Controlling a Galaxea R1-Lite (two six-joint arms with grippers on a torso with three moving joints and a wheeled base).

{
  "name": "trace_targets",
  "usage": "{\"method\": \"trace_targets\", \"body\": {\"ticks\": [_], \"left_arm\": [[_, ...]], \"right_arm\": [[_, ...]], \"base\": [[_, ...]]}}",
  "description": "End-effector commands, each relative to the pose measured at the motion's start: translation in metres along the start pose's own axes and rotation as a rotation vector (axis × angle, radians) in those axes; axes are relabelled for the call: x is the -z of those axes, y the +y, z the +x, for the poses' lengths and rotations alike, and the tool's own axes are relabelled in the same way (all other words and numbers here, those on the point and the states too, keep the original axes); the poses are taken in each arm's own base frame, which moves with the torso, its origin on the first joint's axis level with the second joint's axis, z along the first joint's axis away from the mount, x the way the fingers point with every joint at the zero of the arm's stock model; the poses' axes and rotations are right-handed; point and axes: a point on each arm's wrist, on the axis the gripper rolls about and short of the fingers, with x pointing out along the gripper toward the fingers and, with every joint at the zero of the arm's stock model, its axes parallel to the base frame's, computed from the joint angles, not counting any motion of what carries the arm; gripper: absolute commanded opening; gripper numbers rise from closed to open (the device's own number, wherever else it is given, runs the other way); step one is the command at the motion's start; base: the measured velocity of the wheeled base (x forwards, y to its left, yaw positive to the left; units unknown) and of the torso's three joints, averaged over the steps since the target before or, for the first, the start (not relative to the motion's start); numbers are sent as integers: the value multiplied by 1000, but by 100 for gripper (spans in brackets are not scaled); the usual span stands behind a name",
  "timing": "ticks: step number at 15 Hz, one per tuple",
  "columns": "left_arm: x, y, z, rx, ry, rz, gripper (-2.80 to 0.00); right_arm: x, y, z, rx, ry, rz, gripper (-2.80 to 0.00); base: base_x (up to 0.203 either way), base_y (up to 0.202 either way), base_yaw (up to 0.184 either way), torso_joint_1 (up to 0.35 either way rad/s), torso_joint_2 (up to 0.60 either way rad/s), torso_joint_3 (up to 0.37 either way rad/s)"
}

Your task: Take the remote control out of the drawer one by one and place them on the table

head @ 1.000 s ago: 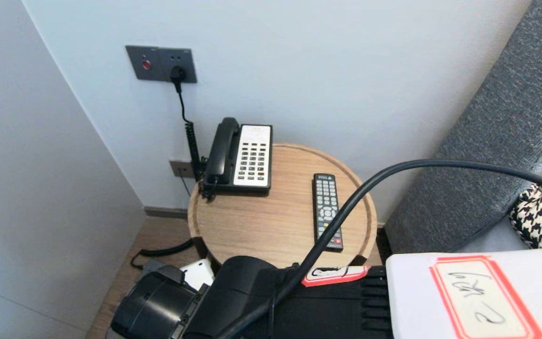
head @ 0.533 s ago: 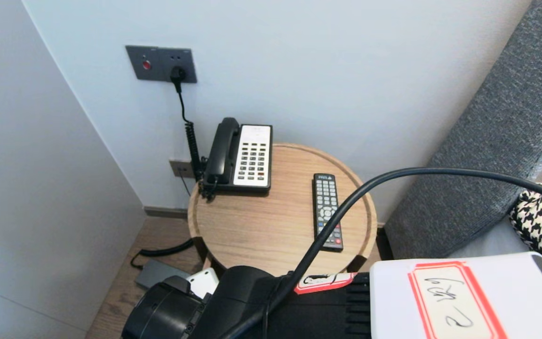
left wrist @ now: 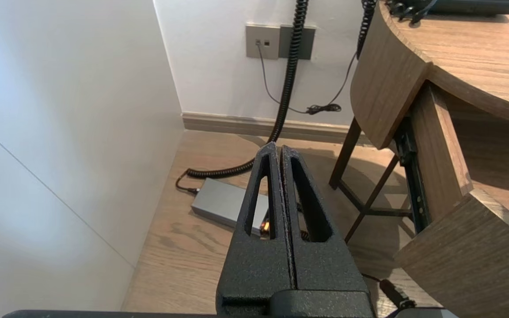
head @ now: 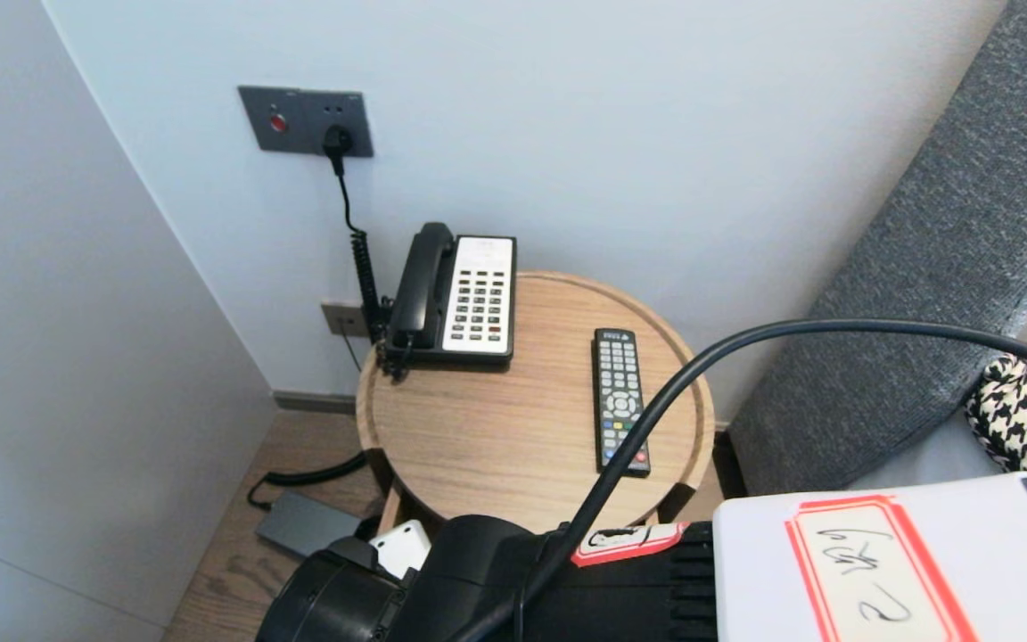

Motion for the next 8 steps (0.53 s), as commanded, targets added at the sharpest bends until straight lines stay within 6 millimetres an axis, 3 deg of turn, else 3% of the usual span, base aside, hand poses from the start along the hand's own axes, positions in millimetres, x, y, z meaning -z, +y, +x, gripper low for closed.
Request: {"method": "trace_targets", "body": {"ticks": [1,8], "left_arm": [[2,0,1,-1,8,0,-280],[2,0,1,-1,8,0,-280]], "right_arm": [[0,-6,-4,6,1,10,0],[-5,-12,-14,-1,-21,28,0]], "base": [[0,0,0,0,0,0],[0,0,0,0,0,0]]}}
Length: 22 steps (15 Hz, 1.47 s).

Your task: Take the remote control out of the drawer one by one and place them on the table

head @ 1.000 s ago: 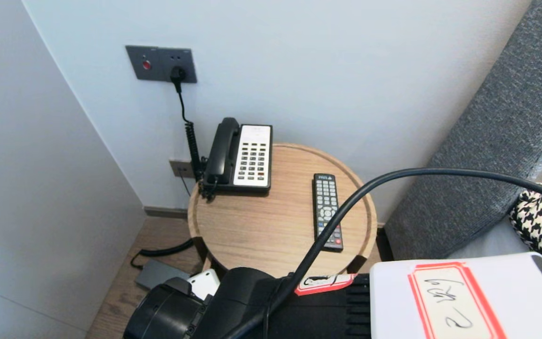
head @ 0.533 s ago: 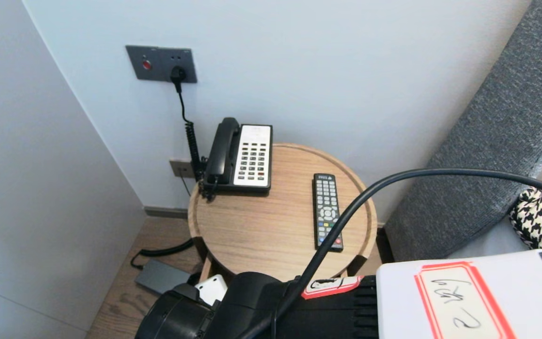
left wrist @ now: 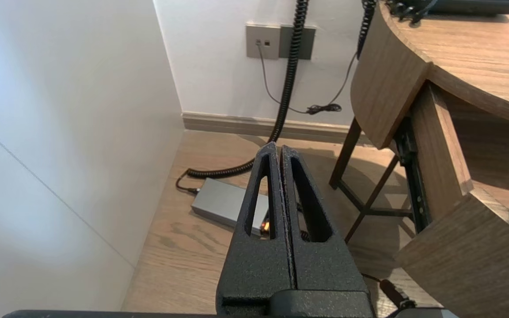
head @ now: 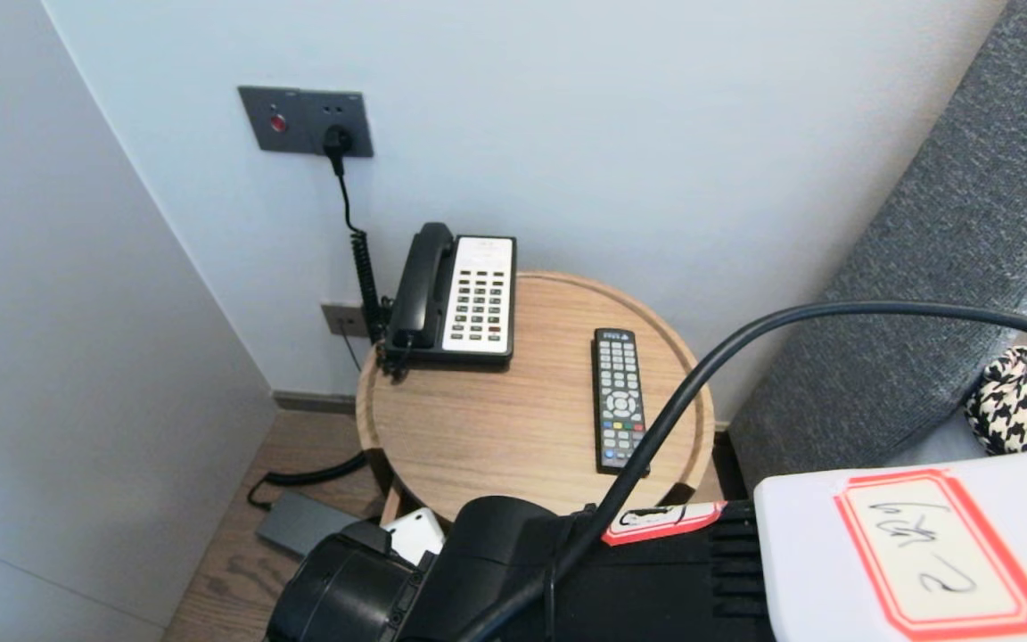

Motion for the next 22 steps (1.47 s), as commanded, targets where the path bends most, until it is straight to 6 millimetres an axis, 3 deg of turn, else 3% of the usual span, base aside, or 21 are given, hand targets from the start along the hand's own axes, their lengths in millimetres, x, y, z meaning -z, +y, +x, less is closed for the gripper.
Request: {"method": "trace_targets", "body": {"ticks": [1,4,12,22], "left_arm": [[3,0,1,-1,8,0,-280],[3,0,1,1,8,0,-280],[3,0,1,-1,8,0,-280],[3,0,1,-1,8,0,-280]], "right_arm": [[-3,-6,-4,5,-5,18,0],[-6,-13,-4,11,-3,34,0],[-13,-5,-14,-33,-52,41,0],[-6,6,12,-6,-5,11,0]], "base": [[0,0,0,0,0,0],[0,0,0,0,0,0],[0,0,0,0,0,0],[0,0,0,0,0,0]]}}
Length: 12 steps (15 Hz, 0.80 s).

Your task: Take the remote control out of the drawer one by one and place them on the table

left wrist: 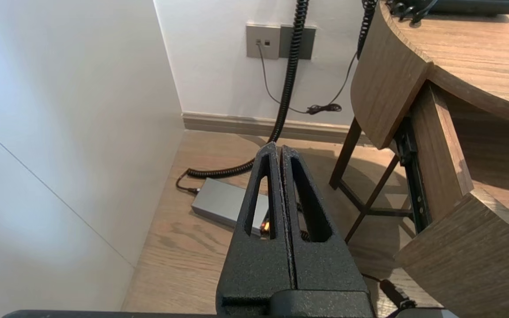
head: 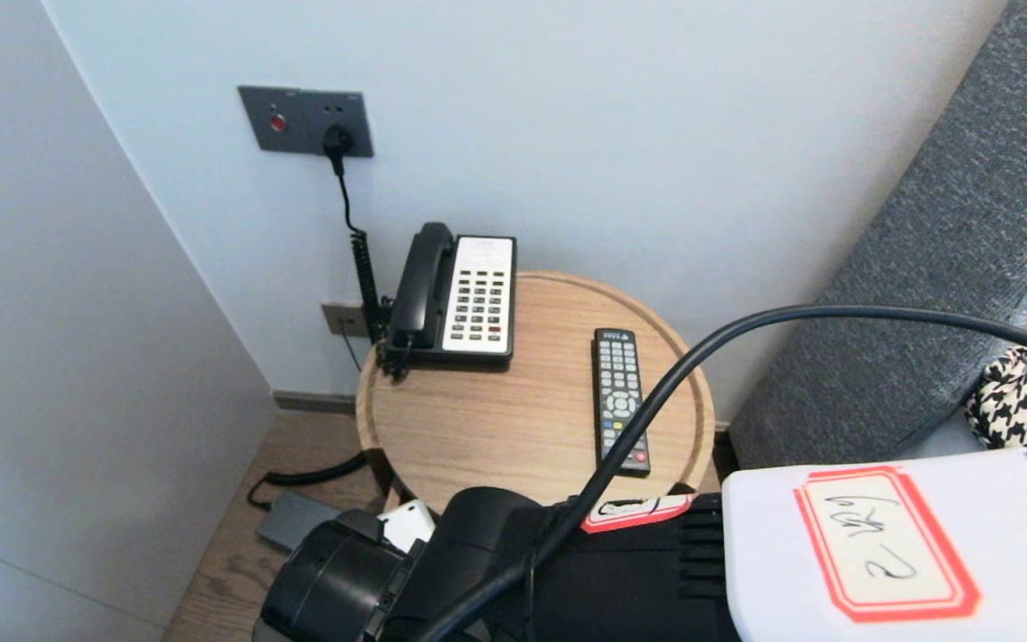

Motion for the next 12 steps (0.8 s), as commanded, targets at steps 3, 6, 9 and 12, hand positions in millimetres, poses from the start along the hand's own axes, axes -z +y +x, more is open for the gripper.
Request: {"method": "trace_targets", "body": {"ticks": [3,6,9,12], "left_arm": [[3,0,1,-1,8,0,-280],[3,0,1,-1,8,0,-280],[3,0,1,-1,8,0,-280],[3,0,1,-1,8,0,-280]], "right_arm": [[6,4,10,18,23,-13,0],[9,1,14,32,40,-17,0],[8,-4,12,39,42,-10,0],[8,-6,8,39,39,-8,0]], "base": [[0,0,0,0,0,0],[0,0,0,0,0,0],[0,0,0,0,0,0],[0,0,0,0,0,0]]}}
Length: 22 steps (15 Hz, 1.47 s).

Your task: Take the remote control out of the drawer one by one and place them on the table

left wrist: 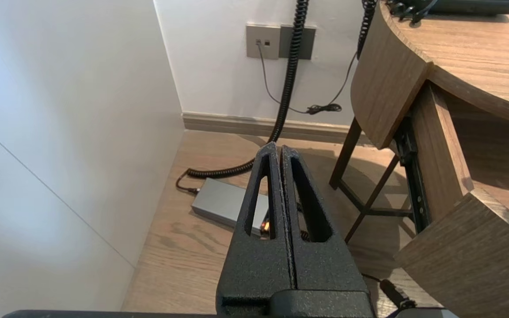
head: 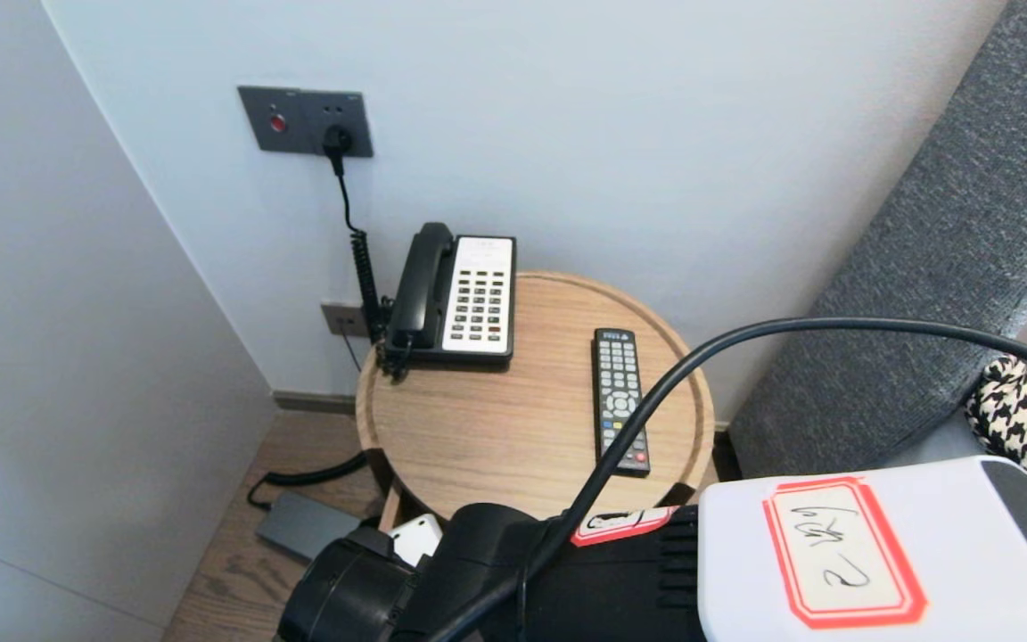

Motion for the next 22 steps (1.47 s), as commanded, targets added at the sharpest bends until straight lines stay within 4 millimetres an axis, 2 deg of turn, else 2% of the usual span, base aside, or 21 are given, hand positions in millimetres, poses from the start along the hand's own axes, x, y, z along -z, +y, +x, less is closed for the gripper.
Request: {"method": "trace_targets", "body": {"ticks": [1,13,18,22], "left_arm": [[3,0,1,-1,8,0,-280],[3,0,1,-1,8,0,-280],[3,0,1,-1,8,0,-280],[3,0,1,-1,8,0,-280]], "right_arm": [[1,-2,-3,3,2,3,0],[5,-31,-7,32,-30,112,0],[7,-36,-12,37,-33,135,0],[9,-32,-12,33,-31,136,0]], "base": [[0,0,0,0,0,0],[0,0,0,0,0,0],[0,0,0,0,0,0],[0,0,0,0,0,0]]}}
